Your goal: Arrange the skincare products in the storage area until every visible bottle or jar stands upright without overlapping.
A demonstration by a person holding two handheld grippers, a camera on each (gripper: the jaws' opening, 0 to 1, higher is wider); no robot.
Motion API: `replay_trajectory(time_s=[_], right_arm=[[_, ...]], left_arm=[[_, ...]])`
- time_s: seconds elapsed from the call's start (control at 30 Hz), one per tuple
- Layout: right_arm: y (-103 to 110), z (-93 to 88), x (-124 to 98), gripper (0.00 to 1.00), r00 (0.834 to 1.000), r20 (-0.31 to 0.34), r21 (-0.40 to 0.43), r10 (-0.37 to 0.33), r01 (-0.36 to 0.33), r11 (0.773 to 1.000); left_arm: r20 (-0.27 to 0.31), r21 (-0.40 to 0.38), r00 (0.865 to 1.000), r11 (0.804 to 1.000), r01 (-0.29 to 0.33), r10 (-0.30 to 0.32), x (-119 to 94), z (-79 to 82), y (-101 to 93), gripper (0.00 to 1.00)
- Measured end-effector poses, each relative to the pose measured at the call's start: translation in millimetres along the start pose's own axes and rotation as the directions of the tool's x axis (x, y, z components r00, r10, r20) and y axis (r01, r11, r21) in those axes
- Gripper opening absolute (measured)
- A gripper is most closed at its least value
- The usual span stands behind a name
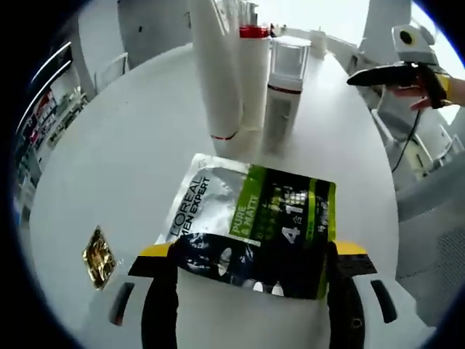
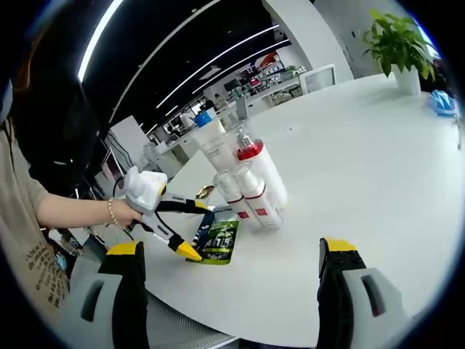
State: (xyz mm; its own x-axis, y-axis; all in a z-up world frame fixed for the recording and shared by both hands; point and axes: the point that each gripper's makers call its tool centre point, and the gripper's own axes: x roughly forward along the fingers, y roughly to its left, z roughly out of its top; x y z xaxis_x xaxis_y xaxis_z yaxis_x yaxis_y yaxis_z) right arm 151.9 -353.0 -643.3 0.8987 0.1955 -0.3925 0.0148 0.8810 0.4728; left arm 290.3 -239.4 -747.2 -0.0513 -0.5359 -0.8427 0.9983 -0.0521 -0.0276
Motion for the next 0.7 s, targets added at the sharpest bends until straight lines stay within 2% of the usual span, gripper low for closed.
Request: replay_trajectory(time_s=[0.3,0.5,0.63,0.7], right_arm=[[-0.3,-1.5,0.6,1.0,1.0,0.001,0.008,-0.003,0.003,1.0],[2.2,0.3,1.5,1.0,1.0,-0.001,0.004,0.001,-0.001,1.0],[1.9,1.2,0.9,1.0,1.0,-0.001,0.001,0.003,-0.003,1.0],[1.6,2.3,0.2,1.0,1.0,0.0,-0.002,0.003,-0.003,1.0]], left_arm=[[-0.025,0.046,0.999,0.999,0.021,-0.02,0.3,-0.5,3.3,0.83],[-0.014,0.034,1.0,0.999,0.016,-0.015,-1.3,-0.2,3.1,0.83],[-0.021,0.027,1.0,1.0,0.0,0.001,-3.2,-1.5,4.9,0.9],[-0.02,0.02,1.0,1.0,-0.002,0.003,-5.7,-2.2,5.2,0.89]])
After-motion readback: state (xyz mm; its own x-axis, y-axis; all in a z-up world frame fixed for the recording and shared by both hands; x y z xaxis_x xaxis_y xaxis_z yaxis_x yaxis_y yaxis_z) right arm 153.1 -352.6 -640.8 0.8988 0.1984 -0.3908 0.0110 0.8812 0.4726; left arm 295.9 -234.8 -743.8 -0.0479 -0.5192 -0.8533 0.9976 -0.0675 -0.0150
